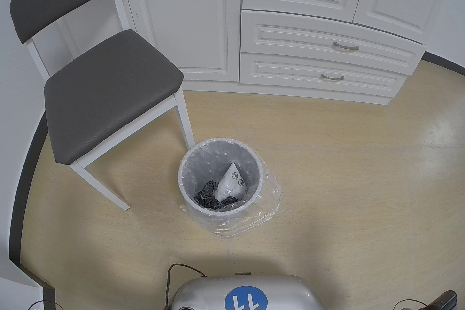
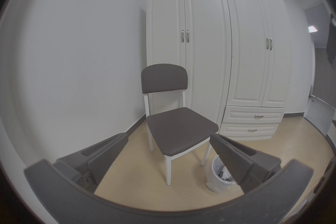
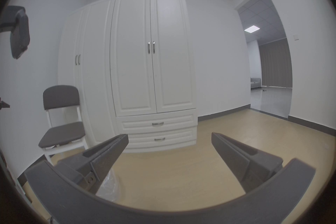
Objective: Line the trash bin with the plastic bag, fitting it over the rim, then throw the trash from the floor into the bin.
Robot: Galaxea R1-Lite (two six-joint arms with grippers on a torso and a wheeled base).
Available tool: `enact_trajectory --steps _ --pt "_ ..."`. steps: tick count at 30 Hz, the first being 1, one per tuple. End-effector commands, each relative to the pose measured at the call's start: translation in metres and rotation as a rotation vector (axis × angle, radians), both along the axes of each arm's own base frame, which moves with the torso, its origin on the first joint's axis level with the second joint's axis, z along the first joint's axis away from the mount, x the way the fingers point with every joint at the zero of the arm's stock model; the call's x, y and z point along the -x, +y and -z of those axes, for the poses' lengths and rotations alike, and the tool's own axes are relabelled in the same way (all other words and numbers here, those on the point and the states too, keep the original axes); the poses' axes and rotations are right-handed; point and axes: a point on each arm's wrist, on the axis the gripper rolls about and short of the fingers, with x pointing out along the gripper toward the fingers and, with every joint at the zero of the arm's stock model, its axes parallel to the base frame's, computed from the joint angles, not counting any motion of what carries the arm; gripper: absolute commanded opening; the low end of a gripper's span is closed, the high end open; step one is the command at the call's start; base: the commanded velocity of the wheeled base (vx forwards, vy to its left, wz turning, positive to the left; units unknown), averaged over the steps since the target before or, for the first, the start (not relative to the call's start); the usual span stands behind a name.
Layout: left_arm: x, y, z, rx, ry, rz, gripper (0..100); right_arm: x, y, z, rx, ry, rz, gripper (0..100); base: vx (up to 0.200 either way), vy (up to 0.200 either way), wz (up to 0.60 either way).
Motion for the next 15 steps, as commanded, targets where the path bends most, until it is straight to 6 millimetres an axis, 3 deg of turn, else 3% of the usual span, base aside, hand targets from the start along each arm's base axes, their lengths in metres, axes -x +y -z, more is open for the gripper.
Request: enact_trajectory --steps 1,7,15 --pt "0.02 0.001 0.005 0.004 -0.07 -0.005 100 0.004 -0.001 -0.003 -0.011 -0.067 0.024 100 0.0 0.0 0.0" --pt "0.039 0.002 0.017 0.008 -0.116 0.001 100 0.009 -0.001 -0.013 -0.003 -0.171 0.027 100 0.0 0.0 0.0" --pt "0.046 0.001 0.014 0.009 -0.166 -0.017 100 0.013 0.0 -0.019 0.042 -0.217 0.034 100 0.0 0.0 0.0"
